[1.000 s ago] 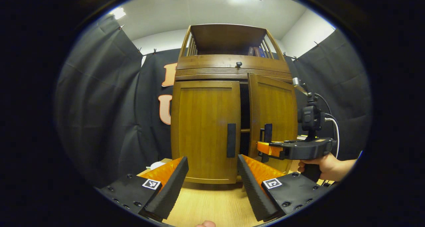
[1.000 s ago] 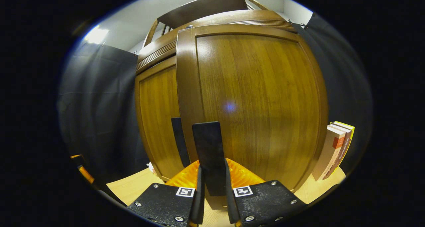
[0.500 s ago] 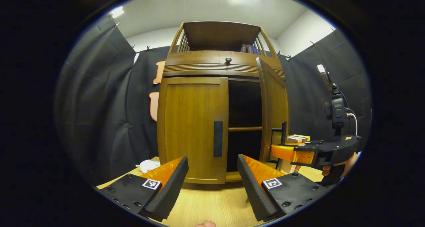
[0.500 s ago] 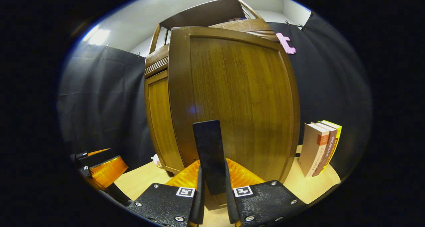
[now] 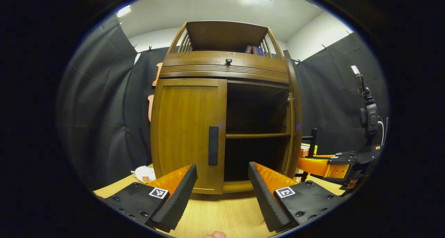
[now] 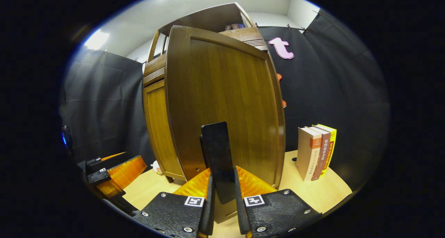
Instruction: Open the right door of the double-door shoe cabinet with the right hand, and open the left door with the left hand.
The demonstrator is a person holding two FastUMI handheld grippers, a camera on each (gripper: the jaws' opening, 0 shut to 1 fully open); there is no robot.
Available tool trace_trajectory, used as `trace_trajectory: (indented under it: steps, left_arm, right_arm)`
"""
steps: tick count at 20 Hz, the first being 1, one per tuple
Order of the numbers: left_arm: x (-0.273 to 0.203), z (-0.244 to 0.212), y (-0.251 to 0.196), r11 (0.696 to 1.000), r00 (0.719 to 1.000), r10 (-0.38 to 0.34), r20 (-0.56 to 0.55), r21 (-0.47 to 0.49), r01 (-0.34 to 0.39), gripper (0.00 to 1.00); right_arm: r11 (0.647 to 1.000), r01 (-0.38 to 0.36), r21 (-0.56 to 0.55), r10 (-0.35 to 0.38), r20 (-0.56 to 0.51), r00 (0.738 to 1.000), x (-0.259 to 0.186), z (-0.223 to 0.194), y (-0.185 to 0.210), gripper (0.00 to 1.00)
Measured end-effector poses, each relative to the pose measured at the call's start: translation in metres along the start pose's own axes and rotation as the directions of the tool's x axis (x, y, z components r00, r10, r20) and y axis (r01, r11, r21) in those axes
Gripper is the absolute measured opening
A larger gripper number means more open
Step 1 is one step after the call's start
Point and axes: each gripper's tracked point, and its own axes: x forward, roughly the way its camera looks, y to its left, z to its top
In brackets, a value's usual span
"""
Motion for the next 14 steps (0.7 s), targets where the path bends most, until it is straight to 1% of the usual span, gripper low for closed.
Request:
trace_trajectory:
  steps: [3,4,5,6,7,8,10,13,14]
  left_arm:
    - [0.0,-0.002,-0.014,1.0,0.999,-0.029,-0.013,0.004,0.03,0.94]
    - [0.002,-0.002,-0.018,0.999,0.999,-0.039,-0.013,0.008,0.04,0.96]
    - [0.004,-0.003,-0.021,0.999,0.999,-0.046,-0.012,0.011,0.046,0.94]
    - [0.006,-0.003,-0.024,0.999,0.999,-0.052,-0.013,0.011,0.052,0.94]
    - [0.006,-0.004,-0.028,0.998,0.998,-0.058,-0.017,0.009,0.059,0.94]
    - [0.006,-0.006,-0.032,0.998,0.998,-0.067,-0.022,0.006,0.067,0.94]
    - [0.005,-0.012,-0.041,0.996,0.996,-0.087,-0.031,0.001,0.088,0.96]
    - [0.003,-0.012,-0.052,0.994,0.993,-0.112,-0.032,0.0,0.112,0.96]
    - [0.003,-0.011,-0.053,0.993,0.993,-0.118,-0.031,0.001,0.118,0.94]
  right_arm:
    - [1.0,0.029,-0.008,-0.03,-0.033,0.999,-0.015,-0.012,-0.023,0.27]
    - [0.999,0.039,0.007,-0.039,0.002,0.999,-0.019,-0.004,-0.028,0.27]
    - [0.999,0.042,-0.001,-0.042,-0.008,0.999,-0.022,-0.007,-0.033,0.27]
    - [0.999,0.053,-0.011,-0.053,0.005,0.999,-0.025,-0.004,-0.039,0.21]
    - [0.997,0.074,-0.02,-0.074,0.001,0.997,-0.028,-0.006,-0.048,0.25]
    - [0.995,0.096,-0.026,-0.096,0.008,0.995,-0.031,-0.003,-0.056,0.18]
    - [0.988,0.145,-0.051,-0.145,0.012,0.989,-0.037,-0.002,-0.073,0.15]
    - [0.98,0.192,-0.049,-0.192,0.016,0.981,-0.046,-0.001,-0.094,0.11]
    - [0.978,0.203,-0.046,-0.202,0.023,0.979,-0.049,0.001,-0.103,0.09]
